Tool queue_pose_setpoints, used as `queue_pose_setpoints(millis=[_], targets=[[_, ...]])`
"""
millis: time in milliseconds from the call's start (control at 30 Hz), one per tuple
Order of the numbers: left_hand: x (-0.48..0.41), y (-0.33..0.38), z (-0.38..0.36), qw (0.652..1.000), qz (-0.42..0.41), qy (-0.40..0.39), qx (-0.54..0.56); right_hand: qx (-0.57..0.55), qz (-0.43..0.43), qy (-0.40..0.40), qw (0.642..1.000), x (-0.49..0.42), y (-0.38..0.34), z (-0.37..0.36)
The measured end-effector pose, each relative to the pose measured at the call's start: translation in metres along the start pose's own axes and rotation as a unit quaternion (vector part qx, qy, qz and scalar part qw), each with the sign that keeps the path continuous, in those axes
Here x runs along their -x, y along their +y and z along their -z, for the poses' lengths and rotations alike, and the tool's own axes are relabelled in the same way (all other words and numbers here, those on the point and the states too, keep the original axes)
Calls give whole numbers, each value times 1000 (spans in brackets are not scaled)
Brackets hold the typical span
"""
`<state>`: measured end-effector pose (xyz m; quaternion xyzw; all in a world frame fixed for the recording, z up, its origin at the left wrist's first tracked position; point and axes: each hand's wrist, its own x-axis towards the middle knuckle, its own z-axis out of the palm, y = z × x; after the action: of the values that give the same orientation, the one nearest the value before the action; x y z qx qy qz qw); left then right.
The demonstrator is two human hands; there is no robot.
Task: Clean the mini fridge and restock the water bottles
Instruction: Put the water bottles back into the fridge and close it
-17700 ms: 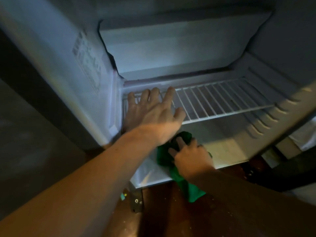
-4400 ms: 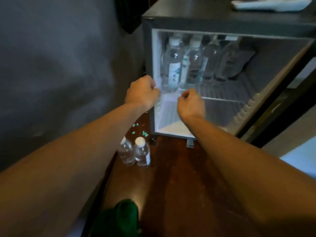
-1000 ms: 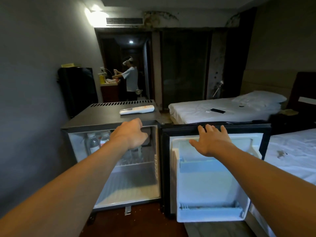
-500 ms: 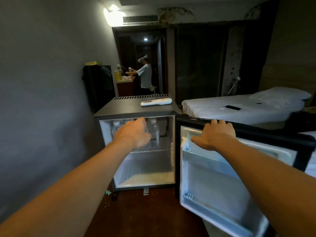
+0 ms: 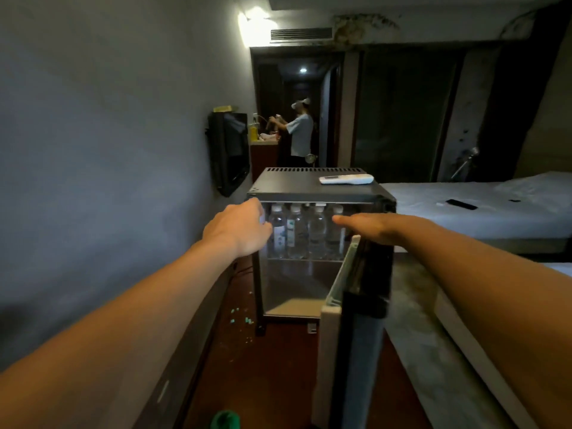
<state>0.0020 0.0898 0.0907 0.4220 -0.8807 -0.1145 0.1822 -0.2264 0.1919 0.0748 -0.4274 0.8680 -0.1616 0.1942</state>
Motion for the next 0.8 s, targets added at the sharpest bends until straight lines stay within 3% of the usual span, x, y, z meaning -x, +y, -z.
queue_pose_setpoints(millis=[100, 267, 467, 800], targets=[[0, -24, 9, 999, 31, 22, 0, -44, 10, 43, 998, -25, -5, -19], [-13, -47, 12, 995, 89, 39, -14, 123, 96, 92, 983, -35, -33, -40], [-56, -47, -9, 991, 110, 24, -69, 240, 122, 151, 951, -92, -55, -55], [-143, -28, -50, 990, 115, 19, -83, 299, 196, 232, 904, -186, -54, -57]])
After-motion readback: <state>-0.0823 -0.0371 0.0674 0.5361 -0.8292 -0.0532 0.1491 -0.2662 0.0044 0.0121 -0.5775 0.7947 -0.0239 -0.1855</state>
